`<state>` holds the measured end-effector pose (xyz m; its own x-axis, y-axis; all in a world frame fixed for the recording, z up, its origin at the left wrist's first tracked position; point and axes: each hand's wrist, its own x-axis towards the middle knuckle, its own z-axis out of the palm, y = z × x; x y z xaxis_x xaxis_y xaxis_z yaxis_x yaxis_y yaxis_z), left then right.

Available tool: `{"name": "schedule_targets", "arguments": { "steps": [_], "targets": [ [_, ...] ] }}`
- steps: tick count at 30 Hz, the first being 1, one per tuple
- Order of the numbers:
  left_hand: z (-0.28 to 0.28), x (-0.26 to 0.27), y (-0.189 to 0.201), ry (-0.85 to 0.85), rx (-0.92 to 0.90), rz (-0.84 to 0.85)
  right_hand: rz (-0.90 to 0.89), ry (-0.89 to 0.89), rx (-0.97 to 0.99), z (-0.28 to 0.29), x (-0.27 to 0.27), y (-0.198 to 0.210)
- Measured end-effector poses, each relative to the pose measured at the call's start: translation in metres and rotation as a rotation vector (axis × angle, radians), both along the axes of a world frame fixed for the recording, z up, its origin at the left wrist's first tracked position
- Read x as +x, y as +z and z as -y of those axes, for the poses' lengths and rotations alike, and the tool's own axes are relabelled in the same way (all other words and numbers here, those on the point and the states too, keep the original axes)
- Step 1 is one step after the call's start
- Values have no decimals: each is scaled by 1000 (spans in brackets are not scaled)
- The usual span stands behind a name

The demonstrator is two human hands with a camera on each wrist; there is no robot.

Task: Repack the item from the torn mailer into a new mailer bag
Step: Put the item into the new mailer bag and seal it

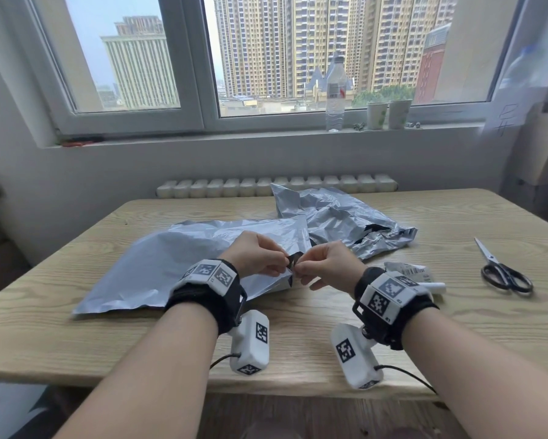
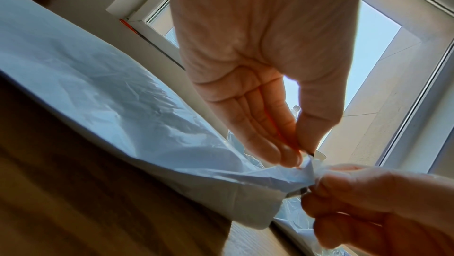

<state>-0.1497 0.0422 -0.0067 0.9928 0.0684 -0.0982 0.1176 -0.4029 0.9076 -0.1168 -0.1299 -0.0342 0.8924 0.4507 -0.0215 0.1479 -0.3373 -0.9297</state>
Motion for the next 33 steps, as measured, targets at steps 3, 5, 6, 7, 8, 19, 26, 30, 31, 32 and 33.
{"name": "schedule_targets", "arguments": {
  "steps": [3,5,6,7,8,19,26,30,31,32,33],
  "targets": [
    [0,0,0,-5,1,3,-4,-13,19,0,0,-2],
    [1,-1,2,-21,-2,0,6,-21,9,0,1,-3],
    [1,-2,2,-31,-6,-2,8,-20,0,0,1,-3],
    [1,-2,3,-40,-11,-4,8,-17,-4,0,1,-3],
    [1,-3,3,-48,-18,-6,8,-15,-4,-1,0,-3],
    [4,-2,0,-50,-34,-21,-8,62,47,2,0,-6],
    [5,1,1,-39,-15,-33,-14,80,88,0,1,-6],
    [6,1,1,-39,-2,-30,10,83,71,0,0,-6],
    [5,2,1,-42,0,-34,22,75,59,-1,0,-6],
    [5,2,0,-43,8,-34,36,61,50,-1,0,-6],
    [5,2,0,-42,18,-34,48,39,48,-1,1,-6]
  ]
}}
